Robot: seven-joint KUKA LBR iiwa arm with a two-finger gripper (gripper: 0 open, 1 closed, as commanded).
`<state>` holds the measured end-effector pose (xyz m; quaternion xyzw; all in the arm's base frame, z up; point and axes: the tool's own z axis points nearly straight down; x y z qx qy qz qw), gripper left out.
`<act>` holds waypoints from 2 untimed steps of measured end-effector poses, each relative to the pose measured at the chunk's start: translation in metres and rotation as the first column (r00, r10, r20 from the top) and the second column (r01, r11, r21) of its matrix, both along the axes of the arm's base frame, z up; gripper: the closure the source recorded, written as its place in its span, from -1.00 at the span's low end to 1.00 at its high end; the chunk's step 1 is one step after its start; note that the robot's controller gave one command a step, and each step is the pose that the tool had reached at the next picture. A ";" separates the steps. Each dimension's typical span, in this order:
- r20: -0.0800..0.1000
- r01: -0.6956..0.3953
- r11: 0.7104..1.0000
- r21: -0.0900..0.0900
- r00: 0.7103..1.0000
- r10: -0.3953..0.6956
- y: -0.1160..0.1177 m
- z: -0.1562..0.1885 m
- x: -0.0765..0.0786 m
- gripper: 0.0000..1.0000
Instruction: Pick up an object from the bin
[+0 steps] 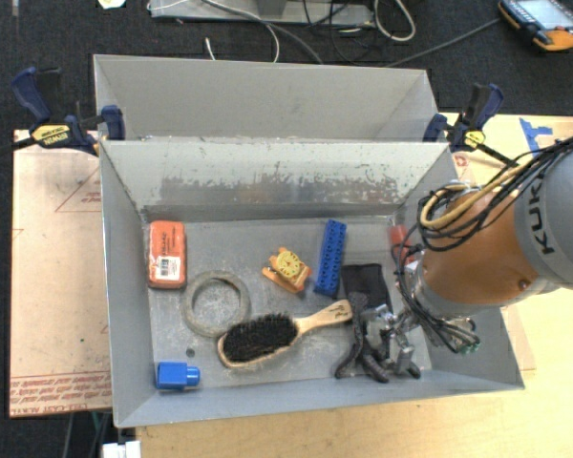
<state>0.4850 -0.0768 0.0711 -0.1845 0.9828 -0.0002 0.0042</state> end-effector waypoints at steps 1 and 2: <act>0.002 -0.051 0.999 0.001 0.999 0.051 -0.003 0.000 0.002 1.00; 0.002 -0.051 0.999 0.001 0.999 0.051 -0.003 0.000 0.002 1.00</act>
Offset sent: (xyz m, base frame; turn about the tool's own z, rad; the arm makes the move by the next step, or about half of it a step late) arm 0.0000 0.0000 0.0000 0.0000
